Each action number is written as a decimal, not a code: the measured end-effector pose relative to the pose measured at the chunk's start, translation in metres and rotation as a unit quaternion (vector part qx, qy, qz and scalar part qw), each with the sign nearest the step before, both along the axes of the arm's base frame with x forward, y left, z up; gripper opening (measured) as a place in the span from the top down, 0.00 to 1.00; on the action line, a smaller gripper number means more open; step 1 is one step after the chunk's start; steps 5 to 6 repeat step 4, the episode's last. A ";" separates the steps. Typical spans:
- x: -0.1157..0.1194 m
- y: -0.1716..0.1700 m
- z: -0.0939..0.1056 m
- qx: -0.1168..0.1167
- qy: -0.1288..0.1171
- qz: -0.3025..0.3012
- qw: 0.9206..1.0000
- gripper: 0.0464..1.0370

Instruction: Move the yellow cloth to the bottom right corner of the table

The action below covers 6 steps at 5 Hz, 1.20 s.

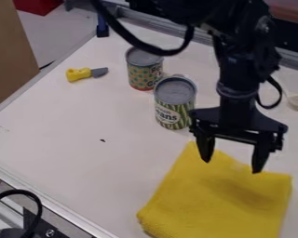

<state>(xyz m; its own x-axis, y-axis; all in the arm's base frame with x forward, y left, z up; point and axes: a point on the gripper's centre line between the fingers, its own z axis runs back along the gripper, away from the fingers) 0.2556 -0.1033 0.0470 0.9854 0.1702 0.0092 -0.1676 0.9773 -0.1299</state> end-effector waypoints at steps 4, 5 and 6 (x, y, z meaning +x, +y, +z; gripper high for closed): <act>0.055 0.098 0.008 0.034 -0.040 0.092 0.994 0.04; 0.055 0.098 0.008 0.034 -0.040 0.092 0.994 0.04; 0.055 0.098 0.008 0.034 -0.040 0.092 0.994 0.04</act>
